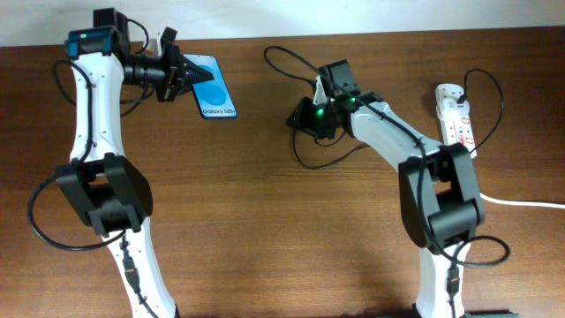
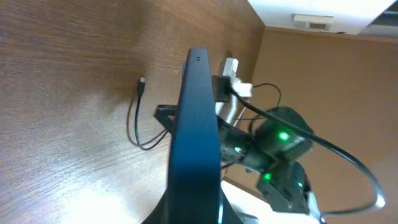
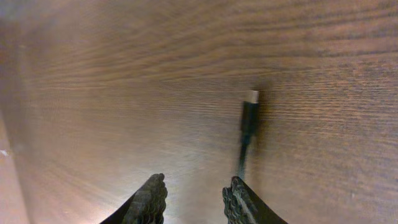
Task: Plug charger to phone and switch on socket
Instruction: 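Grasp the black cable's USB-C end with the right gripper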
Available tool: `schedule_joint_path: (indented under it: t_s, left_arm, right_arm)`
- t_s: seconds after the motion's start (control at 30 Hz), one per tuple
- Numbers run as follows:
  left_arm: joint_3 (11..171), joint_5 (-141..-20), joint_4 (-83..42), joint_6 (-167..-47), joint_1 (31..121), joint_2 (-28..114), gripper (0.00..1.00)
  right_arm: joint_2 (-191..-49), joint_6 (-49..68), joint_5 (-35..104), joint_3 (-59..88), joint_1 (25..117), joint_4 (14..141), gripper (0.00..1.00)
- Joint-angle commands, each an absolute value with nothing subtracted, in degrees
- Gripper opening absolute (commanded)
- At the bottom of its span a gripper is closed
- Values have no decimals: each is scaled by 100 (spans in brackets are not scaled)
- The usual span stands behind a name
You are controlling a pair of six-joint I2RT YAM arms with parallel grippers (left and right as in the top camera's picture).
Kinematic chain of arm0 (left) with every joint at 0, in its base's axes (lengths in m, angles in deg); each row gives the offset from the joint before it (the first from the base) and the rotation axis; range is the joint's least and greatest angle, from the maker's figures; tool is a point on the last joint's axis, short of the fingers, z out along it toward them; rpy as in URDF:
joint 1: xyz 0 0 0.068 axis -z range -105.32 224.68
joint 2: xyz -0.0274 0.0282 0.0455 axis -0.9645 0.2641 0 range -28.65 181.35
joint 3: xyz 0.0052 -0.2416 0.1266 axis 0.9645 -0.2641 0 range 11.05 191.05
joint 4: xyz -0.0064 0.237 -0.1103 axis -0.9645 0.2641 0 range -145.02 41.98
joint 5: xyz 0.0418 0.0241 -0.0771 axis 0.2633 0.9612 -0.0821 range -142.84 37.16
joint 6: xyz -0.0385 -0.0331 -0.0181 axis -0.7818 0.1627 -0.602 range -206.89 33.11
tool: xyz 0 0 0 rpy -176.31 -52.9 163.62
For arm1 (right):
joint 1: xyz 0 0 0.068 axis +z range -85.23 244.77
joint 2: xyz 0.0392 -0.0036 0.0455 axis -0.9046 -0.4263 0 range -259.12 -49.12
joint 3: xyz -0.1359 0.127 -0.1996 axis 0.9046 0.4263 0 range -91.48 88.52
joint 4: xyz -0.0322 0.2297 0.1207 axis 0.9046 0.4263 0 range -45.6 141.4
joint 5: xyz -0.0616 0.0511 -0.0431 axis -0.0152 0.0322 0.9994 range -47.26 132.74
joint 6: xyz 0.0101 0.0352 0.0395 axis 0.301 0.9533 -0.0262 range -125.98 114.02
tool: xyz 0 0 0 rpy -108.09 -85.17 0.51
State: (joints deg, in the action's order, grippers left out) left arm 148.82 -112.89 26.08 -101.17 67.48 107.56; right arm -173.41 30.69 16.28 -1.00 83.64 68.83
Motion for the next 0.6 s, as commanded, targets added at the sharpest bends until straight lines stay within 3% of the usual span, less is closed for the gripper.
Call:
schedule_joint_path:
  t_s: [0.0, 0.17, 0.43, 0.5, 0.57]
  left_arm:
    - [14871, -11302, 2746, -10353, 6739, 10764, 0]
    - [14871, -11302, 2759, -10379, 6744, 10764, 0]
    - [14871, -11300, 2794, -10377, 6744, 10764, 0]
    - [14871, -11300, 2803, -10377, 6744, 10764, 0]
    - [14871, -11300, 2803, -10377, 6744, 10764, 0]
  right_arm:
    - [-17627, 3027, 1681, -180, 8432, 6815, 30]
    - [-17789, 3020, 1923, -176, 8482, 6756, 28]
    - [-18034, 2677, 3451, -170, 8860, 6944, 28]
    - [-18075, 2603, 3764, -170, 8886, 7036, 24]
    - [-18075, 2575, 3812, -170, 8875, 7036, 9]
